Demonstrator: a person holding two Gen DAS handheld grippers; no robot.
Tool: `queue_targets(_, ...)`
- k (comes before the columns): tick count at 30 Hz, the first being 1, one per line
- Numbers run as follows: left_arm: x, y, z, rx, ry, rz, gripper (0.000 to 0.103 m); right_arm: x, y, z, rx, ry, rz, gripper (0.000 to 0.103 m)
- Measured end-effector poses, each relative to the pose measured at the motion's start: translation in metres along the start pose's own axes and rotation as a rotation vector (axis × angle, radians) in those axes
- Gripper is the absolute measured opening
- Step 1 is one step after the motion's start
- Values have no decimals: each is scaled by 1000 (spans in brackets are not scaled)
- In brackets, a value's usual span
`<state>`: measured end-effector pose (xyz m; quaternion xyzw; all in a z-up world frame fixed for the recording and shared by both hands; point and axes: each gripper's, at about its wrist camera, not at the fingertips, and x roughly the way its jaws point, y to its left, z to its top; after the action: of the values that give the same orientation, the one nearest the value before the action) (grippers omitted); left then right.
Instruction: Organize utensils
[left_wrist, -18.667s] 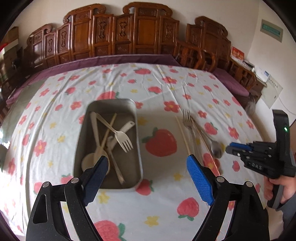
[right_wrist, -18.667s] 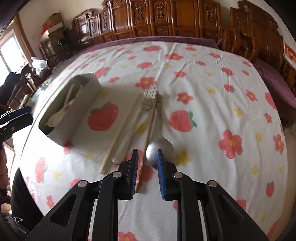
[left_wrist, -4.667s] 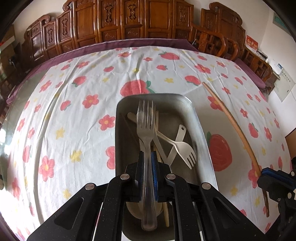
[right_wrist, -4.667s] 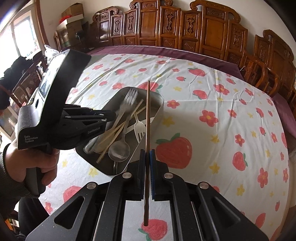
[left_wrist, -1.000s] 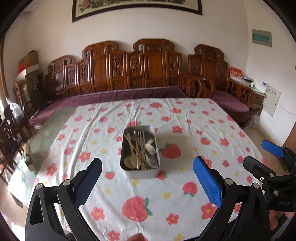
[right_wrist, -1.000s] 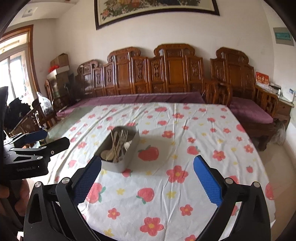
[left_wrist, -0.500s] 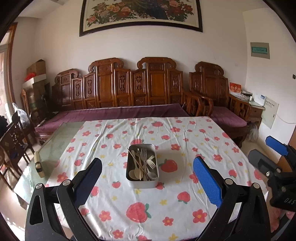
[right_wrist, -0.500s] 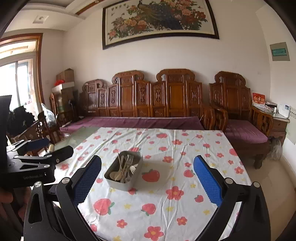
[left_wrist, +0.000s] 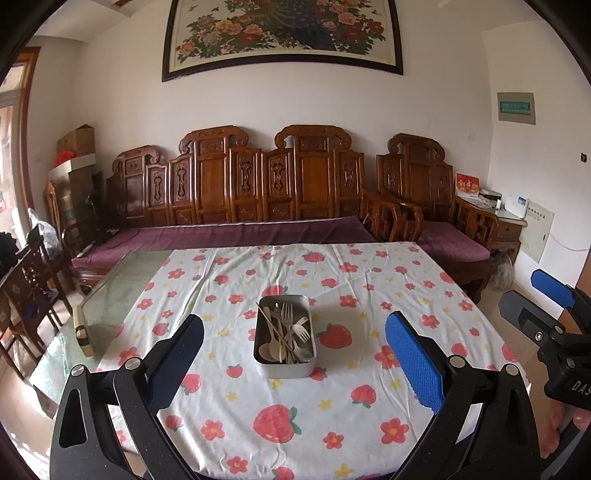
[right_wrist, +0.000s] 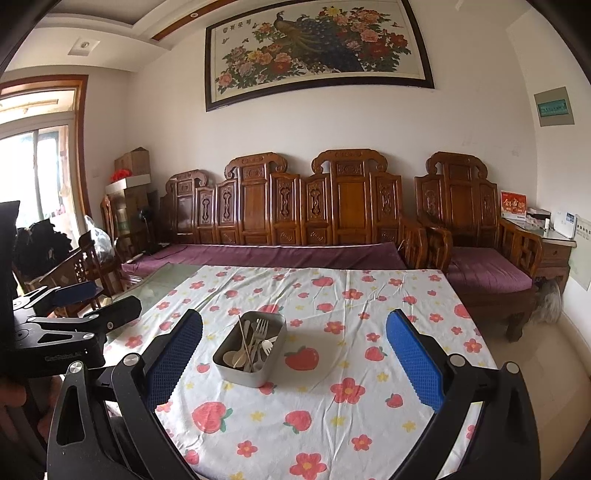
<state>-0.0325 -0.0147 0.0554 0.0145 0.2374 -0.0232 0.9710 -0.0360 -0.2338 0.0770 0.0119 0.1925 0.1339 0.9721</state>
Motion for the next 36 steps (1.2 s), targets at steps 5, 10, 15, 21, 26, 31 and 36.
queue_targets(5, -4, -2, 1, 1, -6, -1, 95, -1, -1, 0, 0, 0, -1, 100)
queue_targets(10, -6, -3, 2, 1, -10, -4, 95, -4, 0, -2, 1, 1, -5, 100)
queue_targets(15, -7, -4, 2, 2, -12, -5, 95, -2, 3, -3, -2, 2, -14, 100)
queue_targets(21, -8, -7, 3, 7, -18, -3, 95, -3, 3, -4, 0, 2, -13, 100)
queue_targets(26, -9, -9, 4, 5, -19, -5, 95, -3, 3, -4, -1, 2, -13, 100)
queue_targets(31, -9, -8, 3, 4, -20, -6, 95, -2, 2, -3, 0, 2, -12, 100)
queue_targets(36, -9, -9, 3, 5, -19, -3, 95, -2, 3, -6, 1, 5, -14, 100)
